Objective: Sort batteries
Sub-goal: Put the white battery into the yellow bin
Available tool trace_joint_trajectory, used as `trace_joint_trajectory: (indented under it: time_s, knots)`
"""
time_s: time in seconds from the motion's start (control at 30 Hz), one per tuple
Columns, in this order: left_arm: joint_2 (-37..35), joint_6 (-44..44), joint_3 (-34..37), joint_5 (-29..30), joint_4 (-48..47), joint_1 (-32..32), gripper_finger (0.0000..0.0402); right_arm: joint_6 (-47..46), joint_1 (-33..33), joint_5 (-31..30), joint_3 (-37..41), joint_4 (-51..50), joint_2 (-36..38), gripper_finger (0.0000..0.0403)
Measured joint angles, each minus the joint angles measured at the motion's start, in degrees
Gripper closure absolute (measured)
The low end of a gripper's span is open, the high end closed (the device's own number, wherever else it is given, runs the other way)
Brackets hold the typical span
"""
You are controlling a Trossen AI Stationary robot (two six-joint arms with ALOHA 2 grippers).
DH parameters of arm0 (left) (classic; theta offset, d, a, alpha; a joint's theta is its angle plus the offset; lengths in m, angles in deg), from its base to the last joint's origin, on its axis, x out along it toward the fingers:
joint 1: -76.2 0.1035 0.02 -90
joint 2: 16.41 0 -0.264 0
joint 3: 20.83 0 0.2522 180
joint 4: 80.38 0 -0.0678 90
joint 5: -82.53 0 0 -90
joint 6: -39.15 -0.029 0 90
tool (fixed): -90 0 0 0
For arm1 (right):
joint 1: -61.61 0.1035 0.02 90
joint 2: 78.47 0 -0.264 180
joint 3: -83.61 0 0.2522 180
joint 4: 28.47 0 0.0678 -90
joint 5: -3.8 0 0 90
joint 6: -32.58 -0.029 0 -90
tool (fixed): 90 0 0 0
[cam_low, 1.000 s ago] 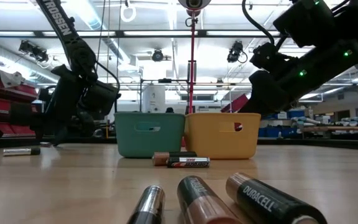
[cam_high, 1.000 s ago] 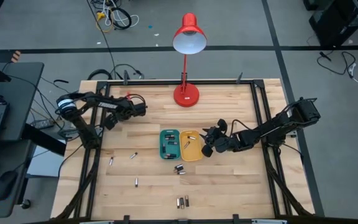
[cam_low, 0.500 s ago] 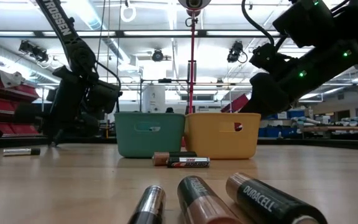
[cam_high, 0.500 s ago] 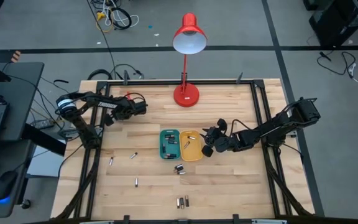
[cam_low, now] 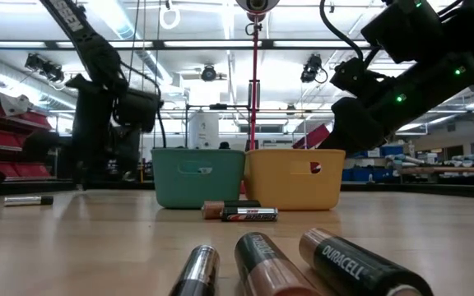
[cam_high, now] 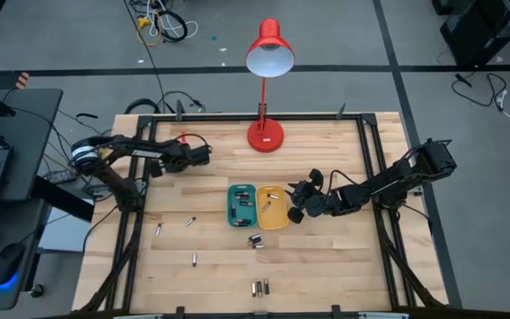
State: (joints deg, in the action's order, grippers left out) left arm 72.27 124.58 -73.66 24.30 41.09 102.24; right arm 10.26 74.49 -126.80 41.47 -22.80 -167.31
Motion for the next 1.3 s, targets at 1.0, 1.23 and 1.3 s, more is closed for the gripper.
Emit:
trace_joint_trajectory:
  time_s: [1.0,1.23,1.3]
  knots:
    - [-8.49,-46.91,-14.27,-2.35,35.37,-36.29,0.0357,-0.17,-2.16,-0.04,0.02,-1.95,-0.02,0.0300]
    - [-0.84,-57.20,-15.13,-5.44,50.71,-36.96,0.0356,0.30,-2.16,-0.07,0.02,-3.95,-0.04,0.0300]
    - [0.76,-58.24,-15.14,-6.00,53.71,-36.98,0.0356,1.17,-2.16,-0.09,0.02,-3.92,-0.04,0.0300]
